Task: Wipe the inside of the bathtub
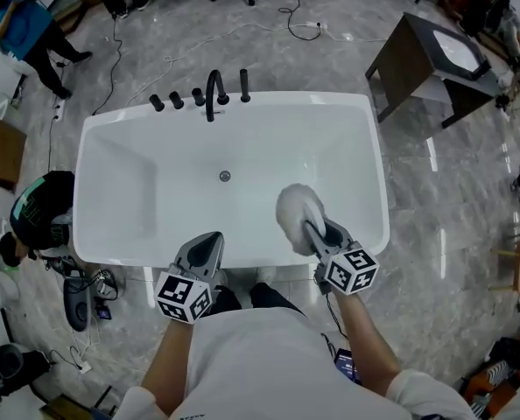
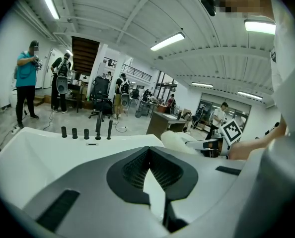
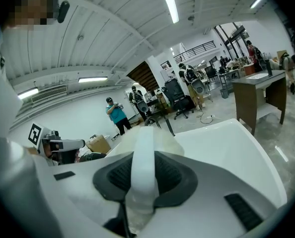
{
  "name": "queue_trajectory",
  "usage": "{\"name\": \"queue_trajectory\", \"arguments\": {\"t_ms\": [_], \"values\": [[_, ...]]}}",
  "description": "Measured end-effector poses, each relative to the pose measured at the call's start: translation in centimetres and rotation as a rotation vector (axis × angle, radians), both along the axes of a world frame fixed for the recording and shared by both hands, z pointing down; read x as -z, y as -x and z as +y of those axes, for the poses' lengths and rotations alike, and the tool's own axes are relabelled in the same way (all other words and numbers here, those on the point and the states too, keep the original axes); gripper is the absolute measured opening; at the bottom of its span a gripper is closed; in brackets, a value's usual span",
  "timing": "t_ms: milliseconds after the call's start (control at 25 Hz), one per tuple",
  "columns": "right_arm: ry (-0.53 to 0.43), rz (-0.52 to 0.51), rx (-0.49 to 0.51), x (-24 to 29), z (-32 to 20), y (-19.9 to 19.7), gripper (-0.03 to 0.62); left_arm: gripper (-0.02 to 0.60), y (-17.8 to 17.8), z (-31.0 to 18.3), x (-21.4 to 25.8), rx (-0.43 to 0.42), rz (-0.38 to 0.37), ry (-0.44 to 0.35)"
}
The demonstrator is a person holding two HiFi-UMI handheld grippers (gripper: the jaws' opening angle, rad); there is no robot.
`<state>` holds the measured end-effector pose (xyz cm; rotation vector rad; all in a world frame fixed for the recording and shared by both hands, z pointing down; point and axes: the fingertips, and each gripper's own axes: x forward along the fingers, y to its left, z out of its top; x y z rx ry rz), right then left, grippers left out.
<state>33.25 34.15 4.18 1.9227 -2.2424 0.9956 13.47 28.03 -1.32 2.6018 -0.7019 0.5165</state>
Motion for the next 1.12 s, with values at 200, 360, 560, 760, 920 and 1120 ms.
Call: {"name": "queue_trajectory", "arguments": {"t_ms": [200, 360, 560, 760, 920, 1120], "values": [[0.001, -0.009, -0.039, -0.5, -0.1, -0.3, 0.095, 0.005, -1.1, 0.1, -0.1, -0.047, -0.002, 0.005], [0.008, -0.005, -0.093, -0.9, 0.6, -0.6, 0.095, 0.005, -2.2, 0.1, -0.1, -0.116, 0.004, 0.0], [0.037, 0.011, -0.197, -1.6, 2.5, -1.2, 0.095, 0.005, -2.9, 0.2, 0.0, -0.224, 0.024, -0.004], [0.049, 0.015, -0.326, -1.7, 3.3, -1.5, 0.095, 0.005, -2.9, -0.4, -0.1, -0.334, 0.042, 0.005], [0.045, 0.037, -0.409, -1.7, 2.6, -1.8, 0.095, 0.005, -2.8, -1.6, -0.7, -0.404, 0.059, 0.016], [0.015, 0.039, -0.507, -1.9, 1.1, -2.2, 0.095, 0.005, -2.8, -3.2, -1.8, -0.476, 0.08, 0.029]]}}
